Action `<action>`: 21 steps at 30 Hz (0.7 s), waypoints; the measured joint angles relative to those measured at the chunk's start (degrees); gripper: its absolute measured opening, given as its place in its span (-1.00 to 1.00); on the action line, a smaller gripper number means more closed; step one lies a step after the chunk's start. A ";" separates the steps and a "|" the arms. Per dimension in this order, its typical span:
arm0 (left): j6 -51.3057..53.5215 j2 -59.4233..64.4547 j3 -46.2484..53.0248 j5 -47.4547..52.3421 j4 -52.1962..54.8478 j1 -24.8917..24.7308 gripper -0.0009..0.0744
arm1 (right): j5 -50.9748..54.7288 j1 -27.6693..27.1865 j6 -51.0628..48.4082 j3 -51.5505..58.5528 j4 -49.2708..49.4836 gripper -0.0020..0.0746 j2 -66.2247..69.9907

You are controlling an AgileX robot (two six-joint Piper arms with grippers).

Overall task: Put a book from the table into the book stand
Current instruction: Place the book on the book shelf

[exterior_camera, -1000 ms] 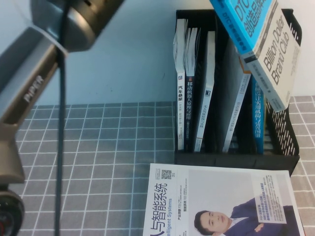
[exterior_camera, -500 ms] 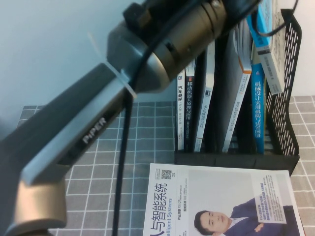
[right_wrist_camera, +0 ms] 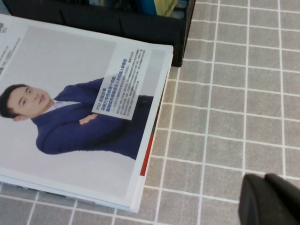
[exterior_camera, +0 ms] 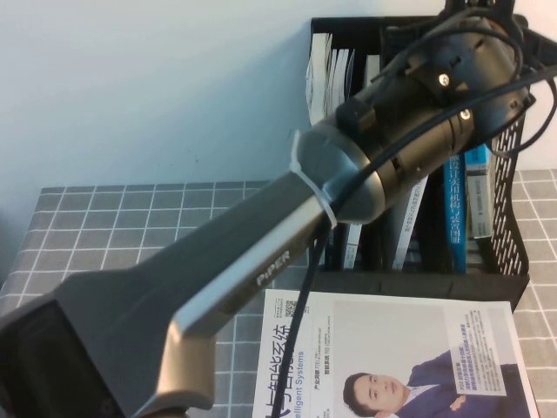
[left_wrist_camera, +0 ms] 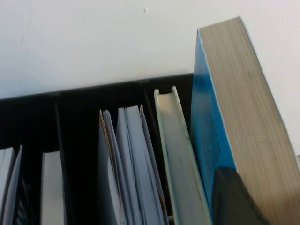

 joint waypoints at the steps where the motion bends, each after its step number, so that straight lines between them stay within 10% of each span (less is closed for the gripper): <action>1: -0.09 0.30 0.00 0.00 0.00 0.00 -0.49 | 0.00 0.00 -0.05 0.00 0.05 -0.96 0.00; 11: -0.09 2.91 -0.22 -2.13 0.60 -0.04 -0.49 | 0.00 0.00 -1.74 0.00 2.26 -0.96 0.00; 21: -0.10 3.85 -0.22 -3.36 -7.08 0.15 -0.07 | 0.11 0.00 -3.34 0.00 5.01 -0.96 0.00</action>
